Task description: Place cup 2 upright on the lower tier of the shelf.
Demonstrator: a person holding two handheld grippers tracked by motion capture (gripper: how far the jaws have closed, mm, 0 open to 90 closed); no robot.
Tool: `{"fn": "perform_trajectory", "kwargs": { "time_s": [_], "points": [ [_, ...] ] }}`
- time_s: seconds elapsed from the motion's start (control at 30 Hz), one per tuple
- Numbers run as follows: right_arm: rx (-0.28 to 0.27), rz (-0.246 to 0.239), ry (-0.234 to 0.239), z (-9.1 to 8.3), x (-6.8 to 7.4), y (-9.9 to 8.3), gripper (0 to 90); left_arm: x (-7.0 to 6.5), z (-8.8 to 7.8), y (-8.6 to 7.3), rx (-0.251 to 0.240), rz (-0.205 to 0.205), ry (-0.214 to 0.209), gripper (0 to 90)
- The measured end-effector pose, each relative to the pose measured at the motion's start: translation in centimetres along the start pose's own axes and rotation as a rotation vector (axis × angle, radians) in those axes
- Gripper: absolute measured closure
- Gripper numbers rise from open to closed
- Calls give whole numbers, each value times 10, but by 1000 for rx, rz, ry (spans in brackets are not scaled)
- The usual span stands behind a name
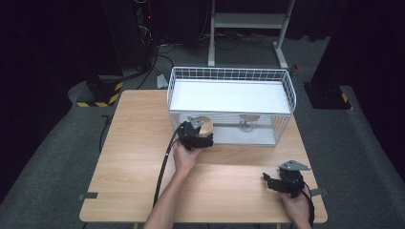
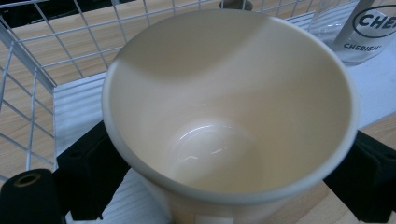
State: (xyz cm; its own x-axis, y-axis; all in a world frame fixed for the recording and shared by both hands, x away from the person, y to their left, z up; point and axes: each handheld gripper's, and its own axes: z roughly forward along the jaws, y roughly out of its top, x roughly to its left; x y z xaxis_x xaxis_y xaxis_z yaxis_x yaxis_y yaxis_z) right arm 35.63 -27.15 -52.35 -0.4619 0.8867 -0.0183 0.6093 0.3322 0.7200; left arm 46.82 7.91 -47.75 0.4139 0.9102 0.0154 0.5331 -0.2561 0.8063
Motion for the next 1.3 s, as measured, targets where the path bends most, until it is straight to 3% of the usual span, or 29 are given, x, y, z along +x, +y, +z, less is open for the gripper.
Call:
{"fn": "perform_trajectory", "kwargs": {
  "time_s": [0.23, 0.43, 0.93, 1.3],
  "points": [
    [0, 0, 0, 0, 0, 0, 249, 1, 0, -1, 16, -29, -12, 47],
    [0, 0, 0, 0, 0, 0, 249, 2, -4, -2, 24, -18, -8, 31],
    [0, 0, 0, 0, 0, 0, 249, -1, -12, -16, 31, -3, 2, 151],
    [0, 0, 0, 0, 0, 0, 249, -1, -9, -18, 38, -12, 14, 179]
  ]
}}
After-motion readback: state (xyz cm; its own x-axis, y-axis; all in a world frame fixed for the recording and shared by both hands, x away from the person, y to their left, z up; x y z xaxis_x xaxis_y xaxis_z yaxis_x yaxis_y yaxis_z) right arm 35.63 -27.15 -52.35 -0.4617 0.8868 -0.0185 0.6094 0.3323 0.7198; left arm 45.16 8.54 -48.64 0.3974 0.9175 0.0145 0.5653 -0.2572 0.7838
